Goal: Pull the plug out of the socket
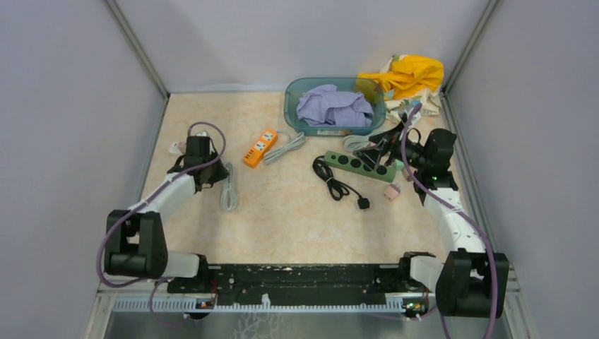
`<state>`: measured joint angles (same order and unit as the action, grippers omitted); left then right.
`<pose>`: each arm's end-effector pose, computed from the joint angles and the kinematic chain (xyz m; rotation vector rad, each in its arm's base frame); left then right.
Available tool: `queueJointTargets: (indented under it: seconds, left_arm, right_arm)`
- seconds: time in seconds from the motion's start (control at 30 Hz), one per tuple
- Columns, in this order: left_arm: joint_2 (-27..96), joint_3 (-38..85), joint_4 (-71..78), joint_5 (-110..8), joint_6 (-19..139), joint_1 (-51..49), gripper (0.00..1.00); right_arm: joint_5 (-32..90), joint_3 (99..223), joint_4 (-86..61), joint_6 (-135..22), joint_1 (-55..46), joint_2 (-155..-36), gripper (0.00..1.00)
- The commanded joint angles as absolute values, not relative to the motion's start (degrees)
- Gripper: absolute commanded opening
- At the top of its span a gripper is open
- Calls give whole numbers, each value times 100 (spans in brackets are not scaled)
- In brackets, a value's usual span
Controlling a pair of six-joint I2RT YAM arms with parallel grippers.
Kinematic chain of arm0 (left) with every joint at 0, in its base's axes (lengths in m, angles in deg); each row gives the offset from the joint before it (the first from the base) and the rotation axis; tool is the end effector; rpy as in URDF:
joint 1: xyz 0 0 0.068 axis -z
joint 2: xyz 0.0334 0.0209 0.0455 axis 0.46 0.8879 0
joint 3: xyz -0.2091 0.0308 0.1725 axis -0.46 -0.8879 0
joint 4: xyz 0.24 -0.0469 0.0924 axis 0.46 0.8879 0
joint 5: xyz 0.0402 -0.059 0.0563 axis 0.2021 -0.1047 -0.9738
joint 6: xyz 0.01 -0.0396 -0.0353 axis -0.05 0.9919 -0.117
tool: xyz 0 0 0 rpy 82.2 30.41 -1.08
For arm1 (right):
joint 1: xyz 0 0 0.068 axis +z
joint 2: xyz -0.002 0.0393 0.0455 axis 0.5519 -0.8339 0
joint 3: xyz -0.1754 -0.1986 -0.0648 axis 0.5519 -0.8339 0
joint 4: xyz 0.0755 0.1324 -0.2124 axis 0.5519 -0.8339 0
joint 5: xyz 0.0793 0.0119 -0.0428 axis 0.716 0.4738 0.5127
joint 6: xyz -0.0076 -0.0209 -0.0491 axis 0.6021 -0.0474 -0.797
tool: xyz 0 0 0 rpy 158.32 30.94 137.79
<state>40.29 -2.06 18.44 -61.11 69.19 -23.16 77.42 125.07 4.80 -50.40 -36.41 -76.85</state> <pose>0.2880 -0.0200 0.2035 -0.3712 2.3791 -0.1630 0.2425 0.0170 0.2977 -0.5111 1.6401 0.9396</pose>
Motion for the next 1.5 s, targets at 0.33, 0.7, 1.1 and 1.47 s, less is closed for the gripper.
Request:
queueJointTargets:
  seconds: [0.33,0.7,1.1,1.47]
  left_arm:
    - [1852,-1864,2020,-6364,10952,-778,5]
    - [1591,-2001,1936,-6831,12888,722,5]
    - [2421,-1305,1753,-7649,13869,2278,7]
    - [3717,-508,1327,-7816,14019,3134,13]
  right_arm:
    - [7738,12559,641,-5167,-3679,-7554,99]
    - [7729,12551,613,-5236,-3677,-7576,99]
    - [7711,12560,578,-5279,-3675,-7585,99]
    - [7704,12571,537,-5320,-3680,-7584,99]
